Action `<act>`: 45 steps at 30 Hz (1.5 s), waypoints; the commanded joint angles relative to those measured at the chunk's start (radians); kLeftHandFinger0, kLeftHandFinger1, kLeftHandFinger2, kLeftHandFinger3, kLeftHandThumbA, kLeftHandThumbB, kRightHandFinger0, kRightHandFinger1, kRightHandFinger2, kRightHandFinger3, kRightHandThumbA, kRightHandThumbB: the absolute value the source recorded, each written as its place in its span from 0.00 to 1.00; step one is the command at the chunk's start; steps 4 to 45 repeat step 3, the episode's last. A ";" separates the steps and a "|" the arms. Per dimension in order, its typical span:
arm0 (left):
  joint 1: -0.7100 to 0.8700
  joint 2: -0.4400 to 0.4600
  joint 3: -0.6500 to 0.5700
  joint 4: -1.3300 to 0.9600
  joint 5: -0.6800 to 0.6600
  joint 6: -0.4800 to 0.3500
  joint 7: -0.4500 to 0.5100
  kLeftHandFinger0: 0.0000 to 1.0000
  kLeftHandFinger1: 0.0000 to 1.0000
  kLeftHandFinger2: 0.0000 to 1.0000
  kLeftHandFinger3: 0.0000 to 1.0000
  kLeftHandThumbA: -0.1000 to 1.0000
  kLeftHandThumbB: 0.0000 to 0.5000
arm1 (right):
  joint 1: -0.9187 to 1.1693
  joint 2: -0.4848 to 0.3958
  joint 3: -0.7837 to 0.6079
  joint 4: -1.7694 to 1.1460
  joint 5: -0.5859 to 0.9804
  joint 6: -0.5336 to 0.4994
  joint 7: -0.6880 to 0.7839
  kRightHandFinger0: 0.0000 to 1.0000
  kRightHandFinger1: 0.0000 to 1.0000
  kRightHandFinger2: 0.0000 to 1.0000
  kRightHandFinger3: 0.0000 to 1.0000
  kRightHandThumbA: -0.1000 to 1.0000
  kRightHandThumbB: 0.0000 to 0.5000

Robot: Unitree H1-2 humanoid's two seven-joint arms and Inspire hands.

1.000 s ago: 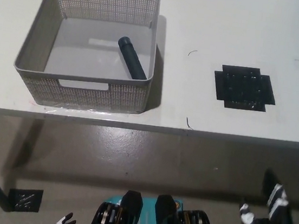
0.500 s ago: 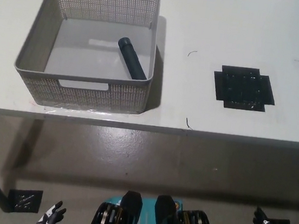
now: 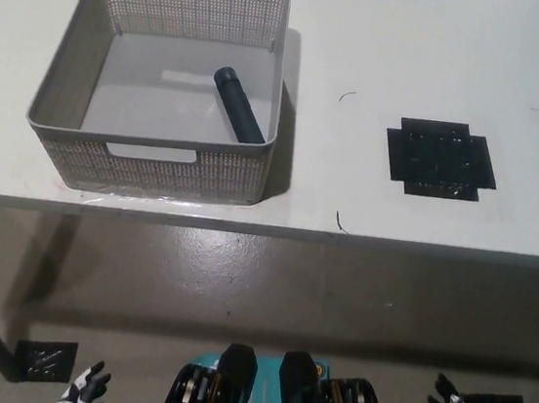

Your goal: Use the right hand to pick up a electric screw driver and put it into a container on the left side

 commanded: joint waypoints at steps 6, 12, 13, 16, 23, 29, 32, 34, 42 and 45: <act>-0.021 0.024 0.001 -0.035 -0.020 -0.001 -0.012 1.00 1.00 1.00 1.00 0.99 0.01 | -0.020 -0.027 0.040 0.004 -0.087 0.007 -0.009 0.79 0.90 1.00 1.00 0.83 0.26; -0.021 0.024 0.001 -0.035 -0.020 -0.001 -0.012 1.00 1.00 1.00 1.00 0.99 0.01 | -0.020 -0.027 0.040 0.004 -0.087 0.007 -0.009 0.79 0.90 1.00 1.00 0.83 0.26; -0.021 0.024 0.001 -0.035 -0.020 -0.001 -0.012 1.00 1.00 1.00 1.00 0.99 0.01 | -0.020 -0.027 0.040 0.004 -0.087 0.007 -0.009 0.79 0.90 1.00 1.00 0.83 0.26; -0.021 0.024 0.001 -0.035 -0.020 -0.001 -0.012 1.00 1.00 1.00 1.00 0.99 0.01 | -0.020 -0.027 0.040 0.004 -0.087 0.007 -0.009 0.79 0.90 1.00 1.00 0.83 0.26; -0.021 0.024 0.001 -0.035 -0.020 -0.001 -0.012 1.00 1.00 1.00 1.00 0.99 0.01 | -0.020 -0.027 0.040 0.004 -0.087 0.007 -0.009 0.79 0.90 1.00 1.00 0.83 0.26; -0.021 0.024 0.001 -0.035 -0.020 -0.001 -0.012 1.00 1.00 1.00 1.00 0.99 0.01 | -0.020 -0.027 0.040 0.004 -0.087 0.007 -0.009 0.79 0.90 1.00 1.00 0.83 0.26; -0.021 0.024 0.001 -0.035 -0.020 -0.001 -0.012 1.00 1.00 1.00 1.00 0.99 0.01 | -0.020 -0.027 0.040 0.004 -0.087 0.007 -0.009 0.79 0.90 1.00 1.00 0.83 0.26; -0.021 0.024 0.001 -0.035 -0.020 -0.001 -0.012 1.00 1.00 1.00 1.00 0.99 0.01 | -0.020 -0.027 0.040 0.004 -0.087 0.007 -0.009 0.79 0.90 1.00 1.00 0.83 0.26; -0.021 0.024 0.001 -0.035 -0.020 -0.001 -0.012 1.00 1.00 1.00 1.00 0.99 0.01 | -0.020 -0.027 0.040 0.004 -0.087 0.007 -0.009 0.79 0.90 1.00 1.00 0.83 0.26; -0.021 0.024 0.001 -0.035 -0.020 -0.001 -0.012 1.00 1.00 1.00 1.00 0.99 0.01 | -0.020 -0.027 0.040 0.004 -0.087 0.007 -0.009 0.79 0.90 1.00 1.00 0.83 0.26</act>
